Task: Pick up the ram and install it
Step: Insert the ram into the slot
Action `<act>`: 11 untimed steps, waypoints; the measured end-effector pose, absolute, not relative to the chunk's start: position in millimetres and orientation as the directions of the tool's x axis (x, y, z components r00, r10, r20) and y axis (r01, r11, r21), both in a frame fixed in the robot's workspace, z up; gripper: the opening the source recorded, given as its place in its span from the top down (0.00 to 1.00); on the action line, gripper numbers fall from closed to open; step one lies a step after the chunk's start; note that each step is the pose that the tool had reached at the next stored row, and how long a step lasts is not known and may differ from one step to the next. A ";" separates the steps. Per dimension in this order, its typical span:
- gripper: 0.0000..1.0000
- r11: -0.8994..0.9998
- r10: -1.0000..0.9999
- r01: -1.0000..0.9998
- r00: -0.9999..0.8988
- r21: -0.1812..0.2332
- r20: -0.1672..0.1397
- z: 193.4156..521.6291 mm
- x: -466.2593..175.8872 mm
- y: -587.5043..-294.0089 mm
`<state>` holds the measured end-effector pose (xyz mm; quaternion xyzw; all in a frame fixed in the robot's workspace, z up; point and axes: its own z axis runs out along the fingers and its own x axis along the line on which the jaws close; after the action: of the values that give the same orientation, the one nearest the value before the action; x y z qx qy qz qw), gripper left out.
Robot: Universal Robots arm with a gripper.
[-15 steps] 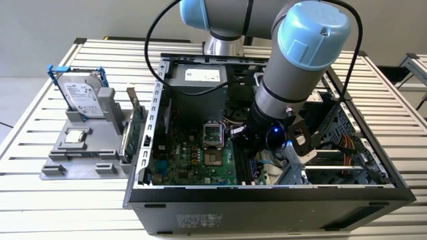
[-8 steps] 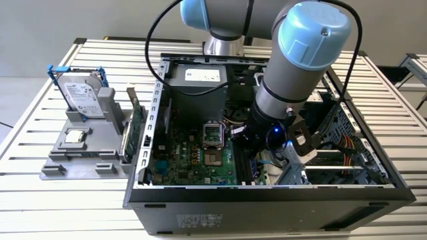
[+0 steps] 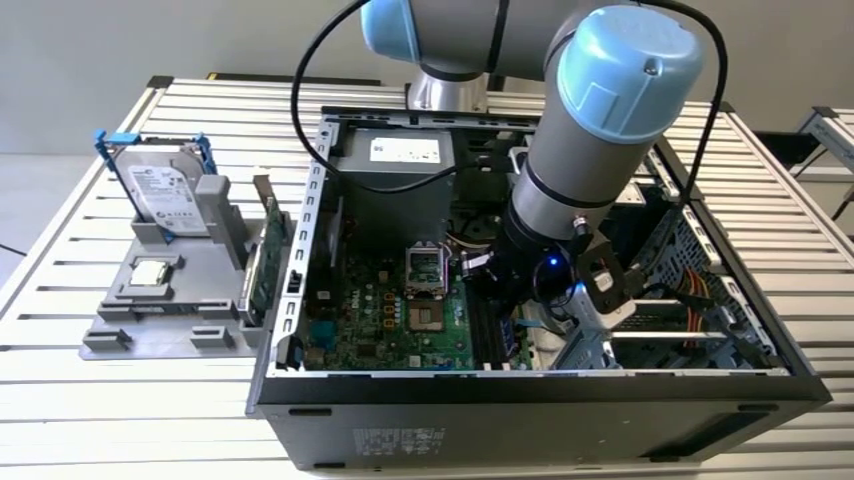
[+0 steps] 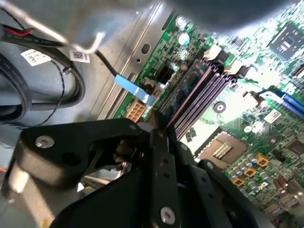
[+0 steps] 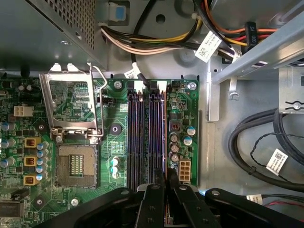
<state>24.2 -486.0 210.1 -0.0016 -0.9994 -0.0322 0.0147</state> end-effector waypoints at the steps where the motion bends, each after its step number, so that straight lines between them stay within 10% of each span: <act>1: 1.00 0.998 0.002 0.004 -1.000 0.064 0.029 209.9 24.2 -486.0; 11: 1.00 0.998 0.002 0.004 -1.000 0.064 0.029 207.7 24.2 -486.0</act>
<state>24.2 -486.0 207.7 -0.0016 -0.9994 -0.0322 0.0147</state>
